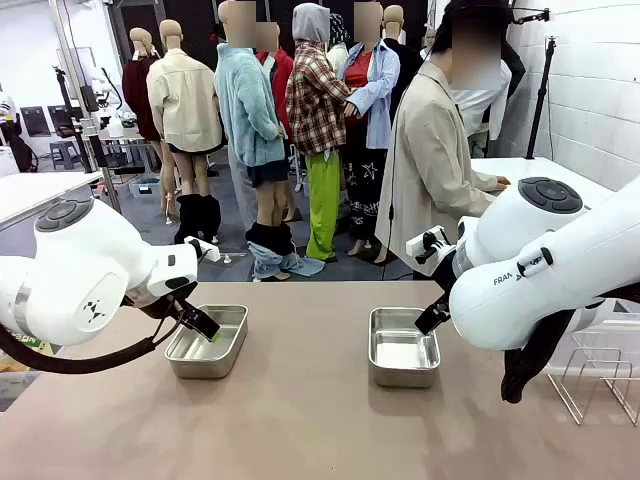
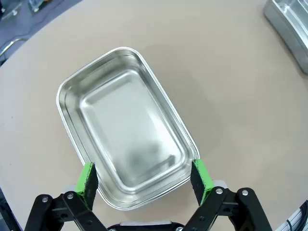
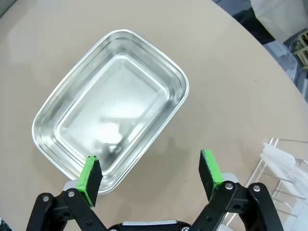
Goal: Place the bread in airtight containers.
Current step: Lift both Airtight Container.
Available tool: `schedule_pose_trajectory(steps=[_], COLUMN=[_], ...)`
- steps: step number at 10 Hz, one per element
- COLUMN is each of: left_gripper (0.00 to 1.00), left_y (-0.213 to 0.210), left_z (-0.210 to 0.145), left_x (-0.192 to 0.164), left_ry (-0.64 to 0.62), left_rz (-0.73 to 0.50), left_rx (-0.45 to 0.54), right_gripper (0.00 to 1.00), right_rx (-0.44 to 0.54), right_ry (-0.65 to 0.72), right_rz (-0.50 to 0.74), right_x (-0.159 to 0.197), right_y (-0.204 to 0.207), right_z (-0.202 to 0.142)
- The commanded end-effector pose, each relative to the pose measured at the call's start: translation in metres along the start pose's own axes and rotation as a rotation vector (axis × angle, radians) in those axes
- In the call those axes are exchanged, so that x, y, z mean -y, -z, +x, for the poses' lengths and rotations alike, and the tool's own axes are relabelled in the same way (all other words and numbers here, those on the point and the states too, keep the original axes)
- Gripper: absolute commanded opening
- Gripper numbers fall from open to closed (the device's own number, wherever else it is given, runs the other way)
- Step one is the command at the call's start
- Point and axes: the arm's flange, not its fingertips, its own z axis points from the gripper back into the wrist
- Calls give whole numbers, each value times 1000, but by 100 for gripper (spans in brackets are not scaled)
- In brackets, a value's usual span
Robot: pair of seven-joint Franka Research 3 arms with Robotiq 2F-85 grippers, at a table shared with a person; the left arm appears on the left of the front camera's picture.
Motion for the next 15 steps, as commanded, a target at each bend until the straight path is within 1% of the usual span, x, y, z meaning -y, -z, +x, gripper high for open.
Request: schedule_pose_trajectory(steps=[1, 9, 10, 11, 12, 13, 14, 15], left_gripper=[100, 100, 100, 100, 100, 100, 100, 100], left_y=[0, 0, -22, -49, -76, -102, -131, -153], left_z=[0, 0, 17, 32, 42, 47, 46, 42], left_x=[0, 1, -4, -11, -21, -34, -52, -72], left_ry=[0, 2, 71, 112, 127, 134, 106, 67], left_rz=[0, -1, 17, 61, 109, 117, 157, 181], left_rx=[0, 0, 56, 99, 115, 101, 124, 126], right_gripper=[100, 100, 100, 100, 100, 100, 100, 100], right_rx=[0, 0, 46, 110, 159, 196, 220, 223], right_ry=[0, 0, -45, -55, -50, -8, 69, 164], right_rz=[0, 0, -11, -23, -66, -126, -200, -272], right_x=[0, 0, 0, 0, 7, 21, 51, 83], right_y=[0, 0, -10, -34, -58, -85, -113, -140], right_z=[0, 0, 12, 31, 43, 44, 36, 26])
